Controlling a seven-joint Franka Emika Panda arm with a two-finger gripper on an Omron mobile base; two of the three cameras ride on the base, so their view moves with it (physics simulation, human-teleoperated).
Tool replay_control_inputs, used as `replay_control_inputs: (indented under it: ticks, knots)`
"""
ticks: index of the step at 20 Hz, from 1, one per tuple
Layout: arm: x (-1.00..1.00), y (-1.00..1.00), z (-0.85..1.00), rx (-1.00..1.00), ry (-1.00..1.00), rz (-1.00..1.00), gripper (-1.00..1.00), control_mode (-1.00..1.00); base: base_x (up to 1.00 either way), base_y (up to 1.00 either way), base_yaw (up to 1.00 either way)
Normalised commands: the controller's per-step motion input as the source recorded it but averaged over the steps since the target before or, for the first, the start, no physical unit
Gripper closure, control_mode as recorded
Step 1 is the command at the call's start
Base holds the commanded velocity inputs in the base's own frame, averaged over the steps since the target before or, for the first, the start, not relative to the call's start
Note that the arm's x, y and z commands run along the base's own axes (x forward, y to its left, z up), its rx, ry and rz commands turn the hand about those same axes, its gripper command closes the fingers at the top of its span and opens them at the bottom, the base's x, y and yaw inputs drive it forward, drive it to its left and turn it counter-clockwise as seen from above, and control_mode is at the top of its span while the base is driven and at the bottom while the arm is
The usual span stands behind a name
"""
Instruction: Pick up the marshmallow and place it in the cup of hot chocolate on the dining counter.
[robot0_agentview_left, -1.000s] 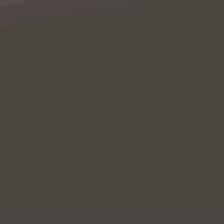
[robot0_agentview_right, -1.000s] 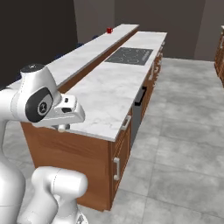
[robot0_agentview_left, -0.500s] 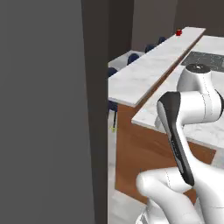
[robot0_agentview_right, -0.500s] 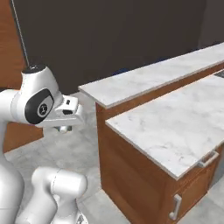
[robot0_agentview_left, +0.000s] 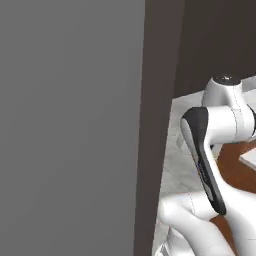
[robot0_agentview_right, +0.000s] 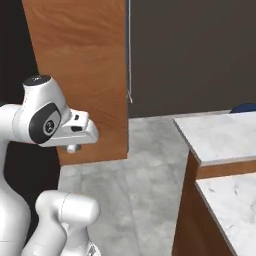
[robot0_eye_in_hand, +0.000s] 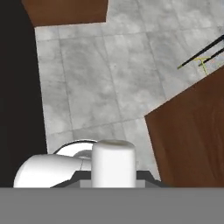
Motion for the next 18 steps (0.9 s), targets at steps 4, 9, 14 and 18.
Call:
replay_control_inputs:
  ticks: [4,9,14,18]
  knots:
    - [0.0,0.0,0.0,0.0,0.0,0.0,1.0,1.0,1.0,-0.02,0.25]
    - [0.0,0.0,0.0,0.0,0.0,0.0,1.0,1.0,1.0,-0.37,0.06]
    - [0.0,0.0,0.0,0.0,0.0,0.0,1.0,1.0,1.0,-0.24,-0.13]
    - [0.0,0.0,0.0,0.0,0.0,0.0,1.0,1.0,1.0,0.01,-0.44]
